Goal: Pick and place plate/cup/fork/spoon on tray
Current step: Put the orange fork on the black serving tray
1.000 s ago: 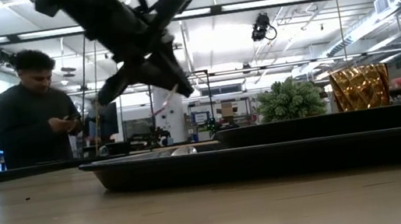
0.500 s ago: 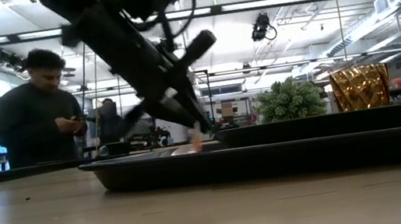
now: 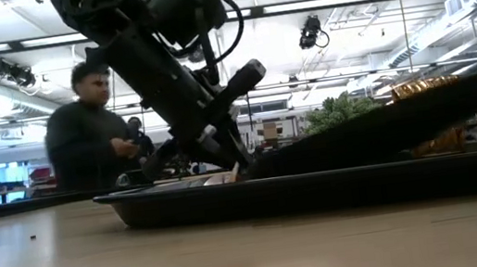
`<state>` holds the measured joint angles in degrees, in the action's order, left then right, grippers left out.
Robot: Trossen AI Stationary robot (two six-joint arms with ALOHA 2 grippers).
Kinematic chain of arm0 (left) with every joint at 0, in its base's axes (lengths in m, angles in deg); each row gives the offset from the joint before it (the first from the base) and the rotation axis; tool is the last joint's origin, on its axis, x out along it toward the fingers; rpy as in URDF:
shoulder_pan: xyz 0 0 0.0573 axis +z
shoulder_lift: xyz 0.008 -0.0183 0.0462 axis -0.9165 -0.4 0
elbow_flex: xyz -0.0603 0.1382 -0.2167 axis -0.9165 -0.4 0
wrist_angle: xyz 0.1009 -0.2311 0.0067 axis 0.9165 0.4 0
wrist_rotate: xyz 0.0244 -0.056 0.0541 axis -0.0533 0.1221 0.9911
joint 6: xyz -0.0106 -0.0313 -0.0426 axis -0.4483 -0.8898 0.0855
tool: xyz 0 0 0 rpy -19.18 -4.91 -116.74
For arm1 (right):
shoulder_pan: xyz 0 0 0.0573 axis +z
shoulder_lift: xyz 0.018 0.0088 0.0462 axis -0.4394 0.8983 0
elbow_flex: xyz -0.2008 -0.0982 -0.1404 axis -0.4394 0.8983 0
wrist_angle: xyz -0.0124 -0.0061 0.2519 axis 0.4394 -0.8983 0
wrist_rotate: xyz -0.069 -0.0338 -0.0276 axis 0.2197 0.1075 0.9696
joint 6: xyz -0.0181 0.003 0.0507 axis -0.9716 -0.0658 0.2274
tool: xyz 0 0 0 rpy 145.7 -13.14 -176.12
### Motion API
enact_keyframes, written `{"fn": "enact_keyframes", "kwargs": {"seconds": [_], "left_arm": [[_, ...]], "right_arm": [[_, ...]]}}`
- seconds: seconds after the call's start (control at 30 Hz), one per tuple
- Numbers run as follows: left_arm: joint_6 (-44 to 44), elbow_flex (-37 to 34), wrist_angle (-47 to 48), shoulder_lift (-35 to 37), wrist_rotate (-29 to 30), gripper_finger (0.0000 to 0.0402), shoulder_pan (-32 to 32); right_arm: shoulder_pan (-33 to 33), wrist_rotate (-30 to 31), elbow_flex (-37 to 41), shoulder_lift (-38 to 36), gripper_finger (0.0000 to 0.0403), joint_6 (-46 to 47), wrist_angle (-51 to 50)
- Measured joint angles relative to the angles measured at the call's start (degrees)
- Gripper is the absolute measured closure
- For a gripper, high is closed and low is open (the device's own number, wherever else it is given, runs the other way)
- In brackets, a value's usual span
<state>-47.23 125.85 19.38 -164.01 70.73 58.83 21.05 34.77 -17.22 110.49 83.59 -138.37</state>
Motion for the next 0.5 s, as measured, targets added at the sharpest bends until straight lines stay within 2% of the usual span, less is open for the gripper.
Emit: {"fn": "enact_keyframes", "kwargs": {"seconds": [0.5], "left_arm": [[4.45,-0.12,-1.88,3.29,-1.01,0.0377,1.79]], "right_arm": [[0.24,0.4,0.0,0.0,0.0316,-0.6,1.02]]}}
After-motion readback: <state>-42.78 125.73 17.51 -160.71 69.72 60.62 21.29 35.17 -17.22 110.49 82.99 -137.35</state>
